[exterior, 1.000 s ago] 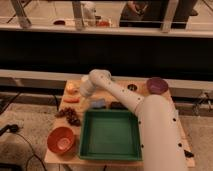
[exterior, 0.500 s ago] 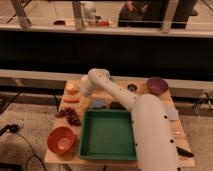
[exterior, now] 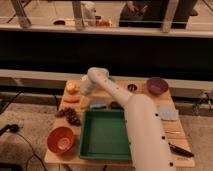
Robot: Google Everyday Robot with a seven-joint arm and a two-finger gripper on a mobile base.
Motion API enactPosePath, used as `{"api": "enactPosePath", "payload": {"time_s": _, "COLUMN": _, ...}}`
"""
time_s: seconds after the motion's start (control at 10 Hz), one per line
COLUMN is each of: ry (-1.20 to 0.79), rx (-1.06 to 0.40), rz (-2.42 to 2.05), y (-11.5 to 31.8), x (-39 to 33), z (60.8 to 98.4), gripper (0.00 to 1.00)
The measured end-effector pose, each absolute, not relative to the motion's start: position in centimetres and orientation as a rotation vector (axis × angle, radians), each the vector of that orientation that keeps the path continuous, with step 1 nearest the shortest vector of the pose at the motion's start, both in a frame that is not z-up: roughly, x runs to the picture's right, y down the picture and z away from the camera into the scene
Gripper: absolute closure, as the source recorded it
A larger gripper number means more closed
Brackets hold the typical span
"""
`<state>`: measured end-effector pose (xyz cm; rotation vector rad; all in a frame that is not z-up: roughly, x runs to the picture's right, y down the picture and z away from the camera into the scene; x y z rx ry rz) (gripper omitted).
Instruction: Place pepper in paper cup
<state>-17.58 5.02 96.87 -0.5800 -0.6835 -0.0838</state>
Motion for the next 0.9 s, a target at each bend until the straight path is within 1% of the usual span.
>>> {"api": "enactPosePath", "payload": {"time_s": 0.1, "ry": -0.68, "rx": -0.586, "rz": -0.081, "y": 5.1, "x": -17.47, "z": 97.08, "gripper": 0.22}}
{"api": "enactPosePath", "payload": {"time_s": 0.2, "ry": -0.679, "rx": -0.59, "rz": -0.077, "y": 5.11, "x": -17.4, "z": 97.26, "gripper": 0.3}}
{"api": "enactPosePath", "payload": {"time_s": 0.3, "ry": -0.678, "rx": -0.596, "rz": -0.074, "y": 5.19, "x": -17.33, "z": 97.45, "gripper": 0.36}}
{"api": "enactPosePath", "payload": {"time_s": 0.5, "ry": -0.686, "rx": -0.608, "rz": -0.071, "y": 5.33, "x": -17.5, "z": 97.63, "gripper": 0.38}}
{"api": "enactPosePath", "payload": {"time_s": 0.6, "ry": -0.687, "rx": -0.61, "rz": -0.07, "y": 5.35, "x": -17.49, "z": 97.74, "gripper": 0.41}}
{"api": "enactPosePath", "payload": {"time_s": 0.8, "ry": -0.685, "rx": -0.612, "rz": -0.073, "y": 5.41, "x": -17.42, "z": 97.81, "gripper": 0.52}}
{"api": "enactPosePath", "payload": {"time_s": 0.9, "ry": -0.685, "rx": -0.612, "rz": -0.075, "y": 5.35, "x": -17.39, "z": 97.73, "gripper": 0.55}}
